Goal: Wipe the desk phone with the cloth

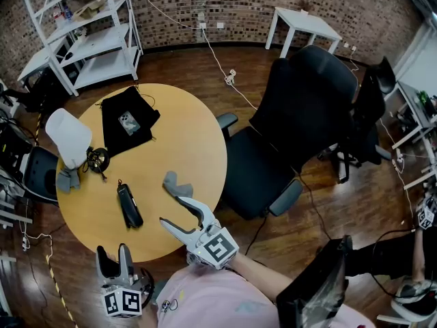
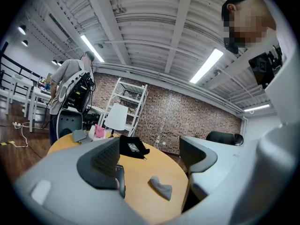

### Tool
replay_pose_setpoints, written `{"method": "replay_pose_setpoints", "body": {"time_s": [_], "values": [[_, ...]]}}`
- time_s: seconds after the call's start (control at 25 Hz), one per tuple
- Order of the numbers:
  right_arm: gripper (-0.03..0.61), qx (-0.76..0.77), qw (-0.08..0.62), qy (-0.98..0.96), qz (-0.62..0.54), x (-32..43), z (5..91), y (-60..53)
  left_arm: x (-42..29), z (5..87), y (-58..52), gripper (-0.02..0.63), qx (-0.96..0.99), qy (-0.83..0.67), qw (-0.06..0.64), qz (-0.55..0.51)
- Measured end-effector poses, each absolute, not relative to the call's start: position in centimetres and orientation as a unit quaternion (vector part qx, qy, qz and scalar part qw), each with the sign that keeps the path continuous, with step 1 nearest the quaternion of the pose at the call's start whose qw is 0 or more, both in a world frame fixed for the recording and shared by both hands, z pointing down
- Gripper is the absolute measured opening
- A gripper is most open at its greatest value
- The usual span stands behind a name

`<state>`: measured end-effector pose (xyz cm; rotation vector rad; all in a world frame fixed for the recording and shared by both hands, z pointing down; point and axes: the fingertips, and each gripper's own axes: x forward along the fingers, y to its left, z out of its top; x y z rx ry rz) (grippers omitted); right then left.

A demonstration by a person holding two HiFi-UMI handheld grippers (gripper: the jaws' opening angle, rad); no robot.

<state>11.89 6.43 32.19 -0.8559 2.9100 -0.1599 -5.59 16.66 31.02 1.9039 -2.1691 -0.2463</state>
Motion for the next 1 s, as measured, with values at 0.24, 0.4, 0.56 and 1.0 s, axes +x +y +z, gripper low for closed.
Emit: {"method": "replay_pose_setpoints", "body": {"time_s": [0.24,0.4,0.56,1.0], "values": [[0.268,-0.275,0.048,0.959,-0.048,11.7,32.4,6.8,-5.7,31.0,16.9,0.410,0.652,-0.744,0.121,-0.085],[0.268,-0.271,0.042,0.961,-0.043,11.5,32.6,6.9,-5.8,31.0,16.9,0.410,0.652,-0.744,0.121,-0.085],[0.268,-0.268,0.035,0.962,-0.033,10.9,33.0,7.4,-6.3,31.5,17.1,0.410,0.656,-0.740,0.116,-0.087],[0.268,-0.266,0.033,0.963,-0.030,10.7,33.0,7.7,-6.2,31.1,17.3,0.410,0.655,-0.741,0.120,-0.087]]}}
